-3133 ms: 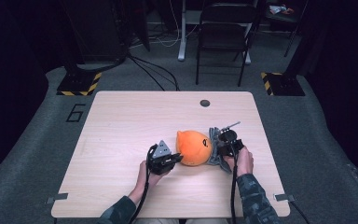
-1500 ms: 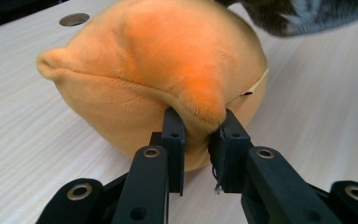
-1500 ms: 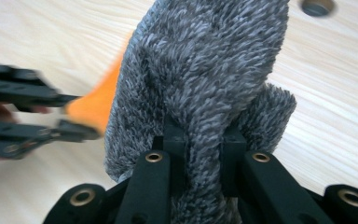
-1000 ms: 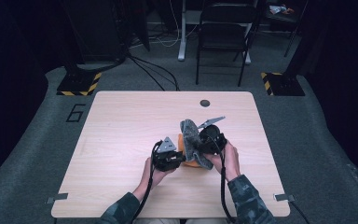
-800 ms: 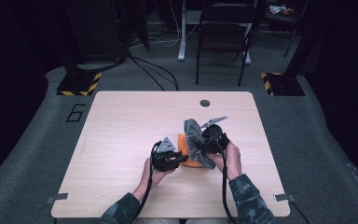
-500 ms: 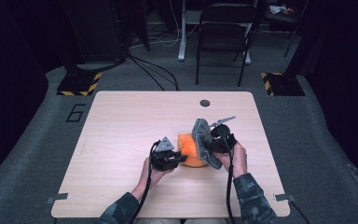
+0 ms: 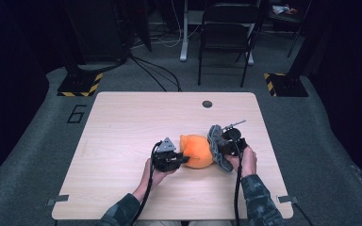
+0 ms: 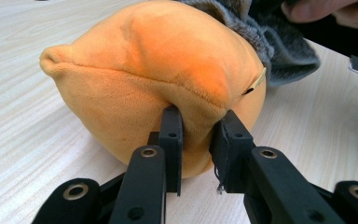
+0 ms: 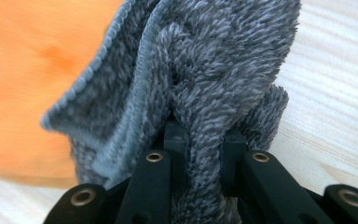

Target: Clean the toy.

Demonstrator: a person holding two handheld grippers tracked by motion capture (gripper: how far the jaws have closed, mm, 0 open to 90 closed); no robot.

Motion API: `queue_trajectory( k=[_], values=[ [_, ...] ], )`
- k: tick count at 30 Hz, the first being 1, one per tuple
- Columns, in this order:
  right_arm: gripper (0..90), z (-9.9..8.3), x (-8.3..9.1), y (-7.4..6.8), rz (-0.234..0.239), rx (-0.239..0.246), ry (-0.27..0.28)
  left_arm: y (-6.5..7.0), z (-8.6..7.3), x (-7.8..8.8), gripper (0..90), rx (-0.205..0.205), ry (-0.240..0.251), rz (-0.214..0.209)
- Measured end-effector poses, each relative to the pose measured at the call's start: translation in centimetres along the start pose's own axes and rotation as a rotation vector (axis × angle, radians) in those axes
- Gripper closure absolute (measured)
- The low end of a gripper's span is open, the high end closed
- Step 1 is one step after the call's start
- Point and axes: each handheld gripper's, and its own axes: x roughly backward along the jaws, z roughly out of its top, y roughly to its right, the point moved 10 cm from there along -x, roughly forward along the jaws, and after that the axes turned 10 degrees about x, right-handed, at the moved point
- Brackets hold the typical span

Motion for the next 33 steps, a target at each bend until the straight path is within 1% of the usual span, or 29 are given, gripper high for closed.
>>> queue_trajectory(
  k=[1, 2, 3, 4, 5, 6, 7, 8, 9, 10, 11, 12, 13, 14, 16, 17, 18, 19, 20, 22, 23, 24, 26, 28, 29, 31, 33],
  values=[
    [78.5, -0.2, -0.3, 0.2, -0.006, -0.004, -0.005, 0.0, 0.0, 0.0, 74.8, 0.006, 0.003, 0.000],
    [78.5, -0.5, -0.5, 0.4, -0.006, -0.012, -0.022, 0.0, 0.0, 0.0, 74.8, 0.014, 0.005, -0.001],
    [78.4, -0.8, -0.9, 0.7, -0.019, -0.013, -0.030, -0.1, 0.0, 0.0, 74.8, 0.020, 0.008, 0.001],
    [78.4, -1.2, -1.4, 0.7, -0.017, -0.028, -0.043, -0.1, 0.0, 0.1, 74.8, 0.024, 0.006, -0.004],
    [78.4, -1.7, -1.9, 1.0, -0.022, -0.022, -0.067, -0.1, 0.0, 0.1, 74.7, 0.029, 0.007, -0.005],
    [78.4, -2.3, -2.5, 1.1, -0.019, -0.034, -0.092, -0.2, 0.0, 0.1, 74.7, 0.024, 0.001, -0.010],
    [78.4, -2.5, -2.8, 1.2, -0.011, -0.038, -0.095, -0.3, 0.0, 0.1, 74.7, 0.026, 0.006, -0.003],
    [78.4, -2.5, -2.7, 1.3, -0.004, -0.051, -0.083, -0.3, 0.1, 0.1, 74.7, 0.027, 0.008, -0.004],
    [78.4, -2.4, -2.2, 1.5, -0.016, -0.049, -0.088, -0.3, 0.1, 0.1, 74.7, 0.030, 0.008, -0.004],
    [78.4, -2.1, -1.7, 1.8, -0.031, -0.039, -0.080, -0.3, 0.1, 0.1, 74.7, 0.031, 0.009, -0.004],
    [78.4, -1.7, -0.9, 2.0, -0.044, -0.041, -0.060, -0.3, 0.1, 0.1, 74.7, 0.031, 0.007, -0.009],
    [78.4, -1.1, 0.0, 2.1, -0.040, -0.049, -0.029, -0.3, 0.1, 0.2, 74.6, 0.032, 0.001, -0.011],
    [78.4, -0.6, 1.0, 2.1, -0.032, -0.048, -0.003, -0.3, 0.1, 0.1, 74.7, 0.035, 0.009, -0.010],
    [78.4, 0.2, 2.1, 1.7, -0.025, -0.050, 0.030, -0.3, 0.1, 0.1, 74.6, 0.031, 0.009, -0.011],
    [78.3, 1.5, 3.7, 0.9, -0.012, -0.019, 0.078, -0.3, 0.1, 0.1, 74.6, 0.025, 0.007, -0.007],
    [78.3, 2.1, 4.2, 0.3, -0.005, -0.010, 0.100, -0.3, 0.1, 0.1, 74.5, 0.026, 0.008, -0.007],
    [78.3, 2.9, 5.0, -0.7, 0.019, 0.012, 0.125, -0.2, 0.1, 0.1, 74.5, 0.026, 0.009, -0.007],
    [78.3, 3.5, 5.5, -1.7, 0.028, 0.034, 0.149, -0.2, 0.1, 0.1, 74.5, 0.025, 0.009, -0.008],
    [78.3, 4.0, 5.9, -2.7, 0.047, 0.056, 0.165, -0.2, 0.2, 0.1, 74.5, 0.024, 0.012, -0.009],
    [78.3, 4.9, 6.5, -4.4, 0.071, 0.107, 0.190, -0.2, 0.2, 0.1, 74.4, 0.026, 0.012, -0.011],
    [78.3, 5.2, 6.6, -5.3, 0.087, 0.119, 0.200, -0.2, 0.3, 0.1, 74.4, 0.029, 0.014, -0.009],
    [78.3, 5.5, 6.7, -6.0, 0.096, 0.138, 0.209, -0.1, 0.3, 0.1, 74.3, 0.026, 0.011, -0.008],
    [78.2, 5.7, 6.3, -7.2, 0.099, 0.168, 0.206, 0.0, 0.2, 0.1, 74.3, 0.023, 0.011, -0.005],
    [78.1, 5.6, 5.3, -8.0, 0.104, 0.180, 0.192, 0.1, 0.2, 0.2, 74.3, 0.019, 0.008, -0.005],
    [78.1, 5.6, 5.0, -8.1, 0.108, 0.178, 0.187, 0.0, 0.2, 0.1, 74.2, 0.012, 0.005, -0.001],
    [78.2, 5.5, 4.0, -8.5, 0.109, 0.193, 0.187, -0.2, 0.1, 0.1, 74.1, 0.017, 0.006, 0.002],
    [78.2, 5.4, 3.8, -8.6, 0.106, 0.183, 0.180, -0.2, 0.0, 0.1, 74.1, 0.022, 0.002, -0.008]
  ],
)
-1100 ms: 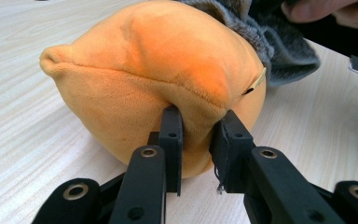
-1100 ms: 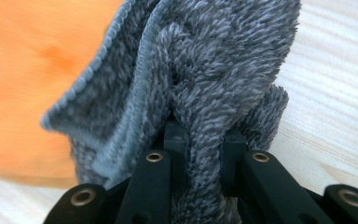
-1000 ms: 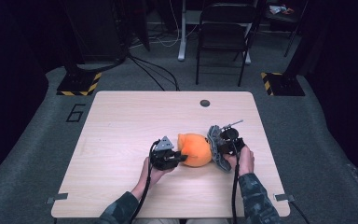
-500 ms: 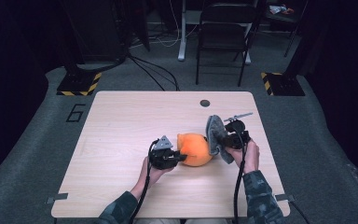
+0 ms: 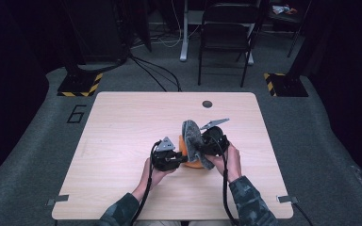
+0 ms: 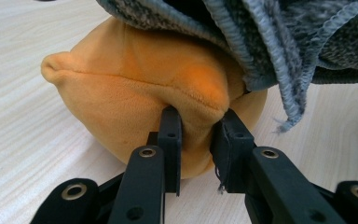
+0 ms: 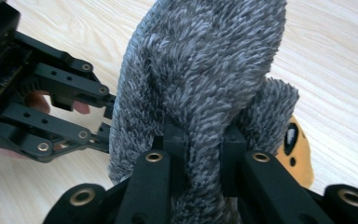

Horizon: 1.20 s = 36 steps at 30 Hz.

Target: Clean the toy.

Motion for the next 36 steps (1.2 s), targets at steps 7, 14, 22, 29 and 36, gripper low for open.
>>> queue_trajectory(
  k=[7, 14, 22, 29, 36],
  values=[
    [78.2, -1.3, 0.2, 1.9, -0.072, -0.008, -0.046, -0.1, -0.3, 0.0, 74.1, 0.001, -0.003, 0.007],
    [78.2, -2.8, 0.1, 3.8, -0.097, -0.051, -0.085, -0.3, -0.2, -0.1, 74.2, 0.000, -0.001, 0.001],
    [78.3, -4.9, -0.6, 6.1, -0.114, -0.134, -0.124, -0.4, -0.3, 0.0, 74.1, -0.001, -0.001, 0.003],
    [78.2, -7.8, -2.1, 8.0, -0.114, -0.223, -0.166, -0.5, -0.3, 0.0, 74.1, 0.005, 0.005, 0.005],
    [78.3, -10.1, -2.1, 9.4, -0.130, -0.278, -0.225, -1.1, -0.2, 0.3, 73.8, 0.017, 0.010, 0.005]
  ],
)
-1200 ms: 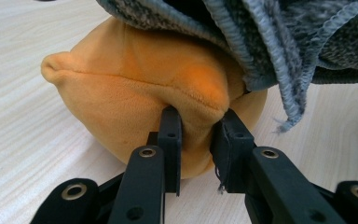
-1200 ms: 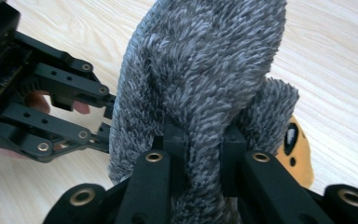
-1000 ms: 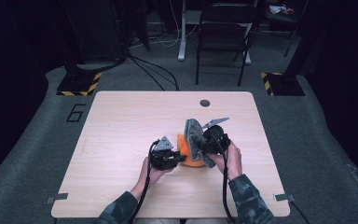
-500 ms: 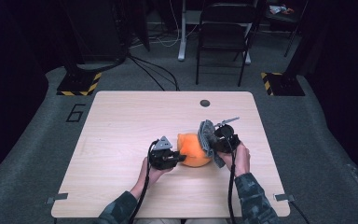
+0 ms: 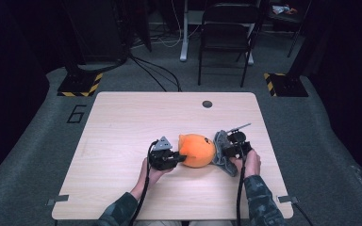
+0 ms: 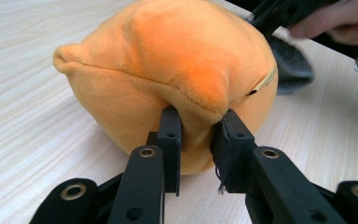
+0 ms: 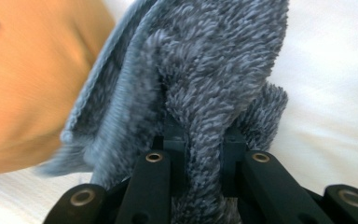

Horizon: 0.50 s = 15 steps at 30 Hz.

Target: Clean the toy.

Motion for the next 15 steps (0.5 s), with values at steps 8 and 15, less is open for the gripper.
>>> queue_trajectory(
  k=[8, 15],
  values=[
    [78.2, 5.0, 6.8, -4.5, 0.082, 0.108, 0.212, -0.1, 0.0, 0.0, 73.0, -0.006, -0.001, -0.004],
    [78.4, 4.6, 3.4, -6.7, 0.075, 0.163, 0.140, -0.4, -0.1, 0.1, 44.4, -0.066, -0.005, 0.057]
  ],
)
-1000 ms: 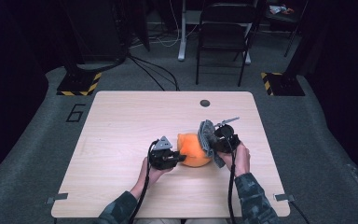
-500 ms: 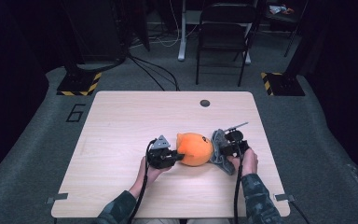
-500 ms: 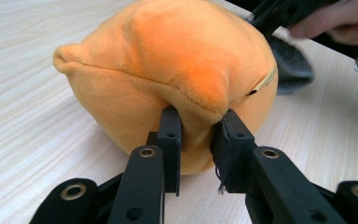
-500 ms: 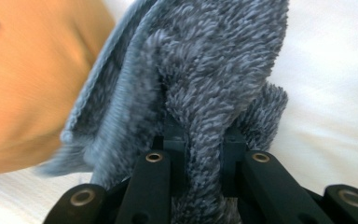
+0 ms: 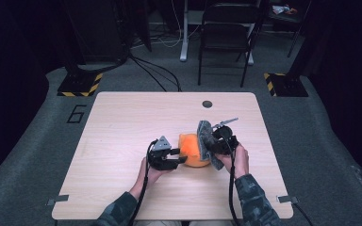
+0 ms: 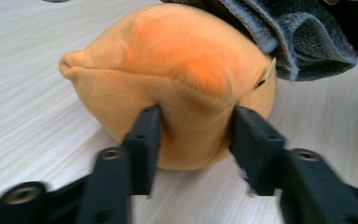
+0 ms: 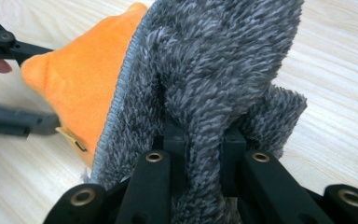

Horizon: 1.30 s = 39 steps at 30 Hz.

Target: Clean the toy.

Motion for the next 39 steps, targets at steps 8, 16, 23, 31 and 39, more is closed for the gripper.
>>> queue_trajectory(
  k=[8, 16, 23, 31, 39],
  values=[
    [78.3, -0.1, -0.2, 0.3, -0.012, -0.003, 0.016, 0.5, -0.6, -1.1, 42.4, -0.055, 0.018, 0.038],
    [78.2, -0.2, -0.3, 0.5, -0.012, -0.006, 0.027, 0.5, -0.5, -1.4, 72.9, -0.048, 0.043, 0.049],
    [78.2, -0.1, 0.0, 0.6, -0.042, 0.002, 0.035, 0.6, -0.3, -1.3, 77.4, -0.014, 0.051, 0.039],
    [78.2, 0.2, 0.8, 0.8, -0.047, 0.009, 0.047, 0.8, 0.3, -1.1, 80.4, 0.025, 0.066, 0.017],
    [78.2, 2.6, 3.3, -1.8, -0.001, 0.049, 0.135, 1.5, 1.0, -0.6, 80.4, 0.077, 0.064, -0.026]
  ],
)
